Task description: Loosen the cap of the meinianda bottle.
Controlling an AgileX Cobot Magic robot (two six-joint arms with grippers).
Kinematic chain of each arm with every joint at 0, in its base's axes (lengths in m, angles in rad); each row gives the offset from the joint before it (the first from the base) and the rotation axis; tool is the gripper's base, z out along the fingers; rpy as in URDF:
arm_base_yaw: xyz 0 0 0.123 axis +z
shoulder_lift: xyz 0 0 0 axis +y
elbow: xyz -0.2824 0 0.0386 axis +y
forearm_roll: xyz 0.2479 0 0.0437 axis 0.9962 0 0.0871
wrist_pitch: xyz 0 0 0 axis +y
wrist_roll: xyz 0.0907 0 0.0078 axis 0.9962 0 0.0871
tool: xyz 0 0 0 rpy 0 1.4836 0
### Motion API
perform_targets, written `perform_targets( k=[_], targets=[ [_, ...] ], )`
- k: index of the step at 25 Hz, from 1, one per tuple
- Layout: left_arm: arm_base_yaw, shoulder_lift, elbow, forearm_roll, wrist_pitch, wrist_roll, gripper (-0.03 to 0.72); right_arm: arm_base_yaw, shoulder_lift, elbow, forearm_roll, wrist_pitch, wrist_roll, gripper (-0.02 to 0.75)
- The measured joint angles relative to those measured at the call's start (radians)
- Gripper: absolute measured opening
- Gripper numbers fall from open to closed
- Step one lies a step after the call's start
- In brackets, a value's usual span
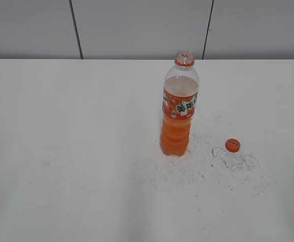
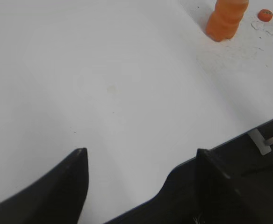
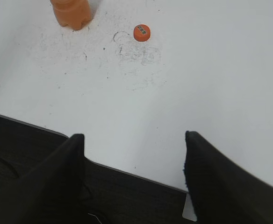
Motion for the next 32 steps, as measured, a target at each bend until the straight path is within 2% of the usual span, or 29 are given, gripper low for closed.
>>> perform_targets(
  k=[7, 17, 19, 24, 32],
  targets=[
    [0.117, -0.060, 0.000, -0.001, -0.001, 0.000, 0.538, 0.000, 0.000, 0.000, 0.000, -0.001, 0.000, 0.494],
    [0.375, -0.214, 0.000, -0.004, -0.001, 0.000, 0.516, -0.008, 0.000, 0.000, -0.001, -0.002, 0.000, 0.494],
    [0.408, -0.214, 0.001, -0.006, -0.001, 0.000, 0.512, -0.049, 0.000, 0.000, -0.001, -0.002, 0.000, 0.494],
    [0.424, -0.214, 0.001, -0.007, -0.001, 0.000, 0.509, -0.162, -0.005, 0.000, -0.001, -0.003, 0.000, 0.494],
    [0.424, -0.214, 0.001, -0.007, -0.001, 0.001, 0.508, -0.179, -0.113, 0.000, 0.000, -0.003, -0.001, 0.494]
  ],
)
